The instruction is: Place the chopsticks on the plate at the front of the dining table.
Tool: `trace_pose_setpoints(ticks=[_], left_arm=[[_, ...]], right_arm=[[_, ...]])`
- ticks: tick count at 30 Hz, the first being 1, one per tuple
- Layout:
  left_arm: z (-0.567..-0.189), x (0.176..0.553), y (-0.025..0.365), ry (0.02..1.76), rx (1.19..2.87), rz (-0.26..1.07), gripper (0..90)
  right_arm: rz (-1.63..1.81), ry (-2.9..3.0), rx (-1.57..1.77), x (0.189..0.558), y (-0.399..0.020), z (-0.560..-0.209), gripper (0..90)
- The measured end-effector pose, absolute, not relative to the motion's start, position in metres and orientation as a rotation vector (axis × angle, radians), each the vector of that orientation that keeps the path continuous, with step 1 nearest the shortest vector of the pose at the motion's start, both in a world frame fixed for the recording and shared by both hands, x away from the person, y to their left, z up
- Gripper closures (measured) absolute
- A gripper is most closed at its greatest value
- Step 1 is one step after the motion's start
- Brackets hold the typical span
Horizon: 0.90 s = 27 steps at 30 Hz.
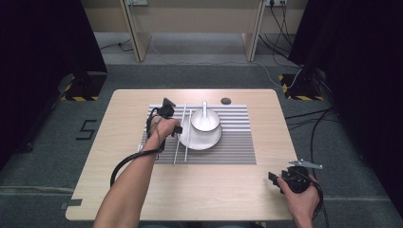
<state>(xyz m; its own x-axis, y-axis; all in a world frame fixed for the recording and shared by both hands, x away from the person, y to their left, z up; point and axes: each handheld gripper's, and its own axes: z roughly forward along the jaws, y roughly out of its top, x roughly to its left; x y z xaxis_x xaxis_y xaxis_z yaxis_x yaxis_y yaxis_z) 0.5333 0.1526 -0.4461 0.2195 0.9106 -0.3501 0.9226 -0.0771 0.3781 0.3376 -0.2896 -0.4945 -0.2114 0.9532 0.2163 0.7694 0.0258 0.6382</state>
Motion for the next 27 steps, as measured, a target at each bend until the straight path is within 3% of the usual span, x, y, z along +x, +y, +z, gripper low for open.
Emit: trace_pose_setpoints(ticks=[27], left_arm=[[-0.457,0.535,0.149,1.74,1.943,-0.032,84.7]], right_arm=[[0.965,2.038,1.767,0.338,-0.289,-0.495,38.1]])
